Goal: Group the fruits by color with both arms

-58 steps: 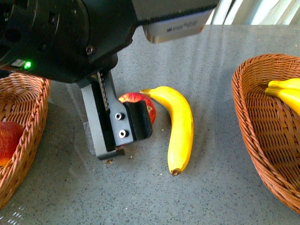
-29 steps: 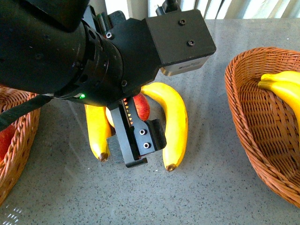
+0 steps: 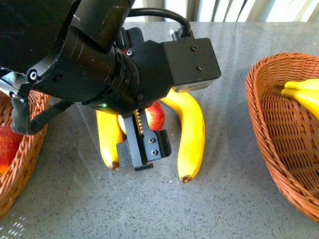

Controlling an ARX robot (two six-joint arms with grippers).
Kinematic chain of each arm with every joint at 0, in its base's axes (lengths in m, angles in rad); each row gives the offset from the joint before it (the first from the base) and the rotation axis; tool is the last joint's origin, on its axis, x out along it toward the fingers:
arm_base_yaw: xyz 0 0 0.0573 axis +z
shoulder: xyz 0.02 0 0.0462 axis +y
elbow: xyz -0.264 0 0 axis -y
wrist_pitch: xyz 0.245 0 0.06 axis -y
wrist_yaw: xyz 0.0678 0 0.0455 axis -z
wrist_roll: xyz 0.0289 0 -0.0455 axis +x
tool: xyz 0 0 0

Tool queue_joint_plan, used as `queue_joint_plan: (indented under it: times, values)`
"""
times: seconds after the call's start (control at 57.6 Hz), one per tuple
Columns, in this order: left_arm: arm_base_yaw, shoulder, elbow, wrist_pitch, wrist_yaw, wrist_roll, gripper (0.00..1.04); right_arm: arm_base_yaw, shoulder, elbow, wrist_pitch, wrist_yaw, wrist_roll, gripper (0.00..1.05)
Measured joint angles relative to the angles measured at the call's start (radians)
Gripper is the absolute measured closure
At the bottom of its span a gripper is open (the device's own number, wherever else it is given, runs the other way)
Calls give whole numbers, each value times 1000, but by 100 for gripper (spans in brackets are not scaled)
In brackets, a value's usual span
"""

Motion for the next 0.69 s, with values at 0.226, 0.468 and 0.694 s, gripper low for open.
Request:
queue_joint_plan:
  times: [0.226,0.468,0.694]
  values:
    - [12,37,20,0,-11,5,9,0,0,0,0,0,0,9]
    - [25,64,27,0,-14,1,9,0,0,0,0,0,0,9]
    - [29,82,38,-2,-18,-15,9,0,0,0,0,0,0,9]
